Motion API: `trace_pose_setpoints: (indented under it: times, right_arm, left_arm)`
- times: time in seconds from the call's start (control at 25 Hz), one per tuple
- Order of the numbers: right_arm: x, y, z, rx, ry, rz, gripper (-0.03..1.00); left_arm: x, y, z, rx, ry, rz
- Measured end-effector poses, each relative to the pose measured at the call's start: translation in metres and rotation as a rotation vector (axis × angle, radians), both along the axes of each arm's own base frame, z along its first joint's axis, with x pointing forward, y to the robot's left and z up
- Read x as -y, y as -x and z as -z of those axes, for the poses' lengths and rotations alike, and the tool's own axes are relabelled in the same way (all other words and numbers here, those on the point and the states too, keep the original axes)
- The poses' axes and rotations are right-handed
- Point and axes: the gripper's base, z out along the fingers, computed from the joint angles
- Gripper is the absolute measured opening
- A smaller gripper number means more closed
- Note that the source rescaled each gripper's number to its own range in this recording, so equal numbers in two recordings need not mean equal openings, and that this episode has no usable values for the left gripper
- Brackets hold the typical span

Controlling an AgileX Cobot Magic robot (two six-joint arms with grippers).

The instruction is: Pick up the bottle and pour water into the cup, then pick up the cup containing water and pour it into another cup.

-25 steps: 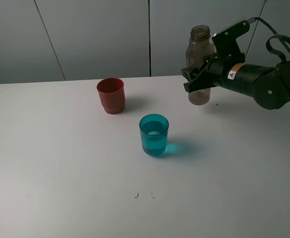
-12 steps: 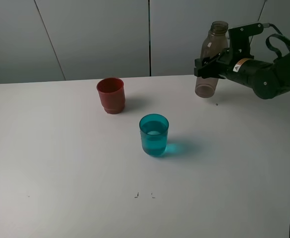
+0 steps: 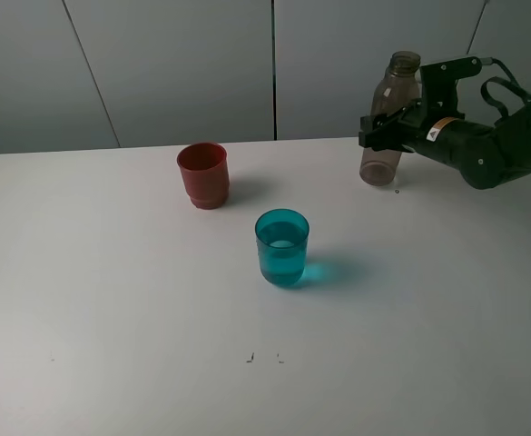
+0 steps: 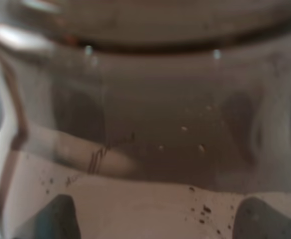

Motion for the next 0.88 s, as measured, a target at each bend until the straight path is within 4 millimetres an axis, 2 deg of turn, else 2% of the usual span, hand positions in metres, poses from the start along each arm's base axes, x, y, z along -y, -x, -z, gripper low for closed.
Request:
trace_pose_setpoints:
  times: [0.88]
  right_arm:
    - [0.000,-0.001,0.010,-0.028,-0.026,0.012,0.00]
  left_arm:
    - [0.000,0.000,0.000,0.000,-0.002,0.001]
